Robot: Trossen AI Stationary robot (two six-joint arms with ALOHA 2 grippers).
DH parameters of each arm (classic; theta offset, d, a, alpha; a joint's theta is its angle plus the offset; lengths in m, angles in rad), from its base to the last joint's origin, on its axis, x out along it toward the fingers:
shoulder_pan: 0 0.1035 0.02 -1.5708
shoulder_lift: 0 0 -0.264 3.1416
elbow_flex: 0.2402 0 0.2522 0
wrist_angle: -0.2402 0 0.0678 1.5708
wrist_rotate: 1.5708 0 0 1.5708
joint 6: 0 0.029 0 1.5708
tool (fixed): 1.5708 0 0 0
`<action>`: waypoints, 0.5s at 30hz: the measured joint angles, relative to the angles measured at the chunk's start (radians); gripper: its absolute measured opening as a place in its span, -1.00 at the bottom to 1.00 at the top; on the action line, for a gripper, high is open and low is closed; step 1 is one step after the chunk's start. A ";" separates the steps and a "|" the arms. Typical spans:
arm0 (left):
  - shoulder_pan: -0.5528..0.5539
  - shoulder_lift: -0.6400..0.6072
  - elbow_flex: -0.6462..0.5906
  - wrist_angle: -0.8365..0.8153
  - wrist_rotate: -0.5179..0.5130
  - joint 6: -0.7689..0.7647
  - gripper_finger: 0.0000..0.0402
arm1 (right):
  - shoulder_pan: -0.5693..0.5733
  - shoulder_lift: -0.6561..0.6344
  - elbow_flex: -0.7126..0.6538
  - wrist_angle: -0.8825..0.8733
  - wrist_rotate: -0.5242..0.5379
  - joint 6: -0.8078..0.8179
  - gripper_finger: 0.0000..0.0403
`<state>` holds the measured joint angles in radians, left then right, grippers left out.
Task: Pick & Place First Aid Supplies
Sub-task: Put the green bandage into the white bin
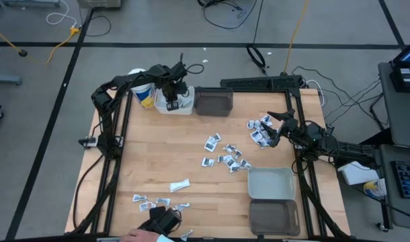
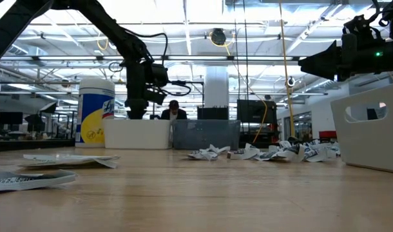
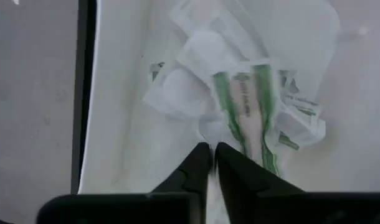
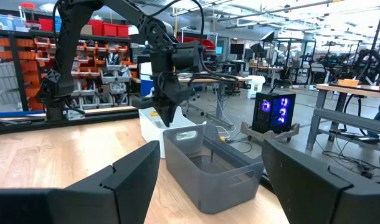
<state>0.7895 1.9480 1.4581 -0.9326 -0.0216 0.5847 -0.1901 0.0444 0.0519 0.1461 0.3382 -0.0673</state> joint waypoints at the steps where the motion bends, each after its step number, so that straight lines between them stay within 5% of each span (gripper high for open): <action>1: 0.000 0.000 0.000 0.003 -0.003 -0.015 -0.73 | 0.000 0.000 0.000 0.000 0.000 0.000 0.38; 15: 0.000 0.000 0.000 0.007 -0.005 -0.042 0.25 | 0.000 0.000 0.000 0.000 0.000 0.000 0.38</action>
<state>0.7895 1.9480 1.4580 -0.9253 -0.0269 0.5430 -0.1901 0.0444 0.0518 0.1463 0.3386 -0.0673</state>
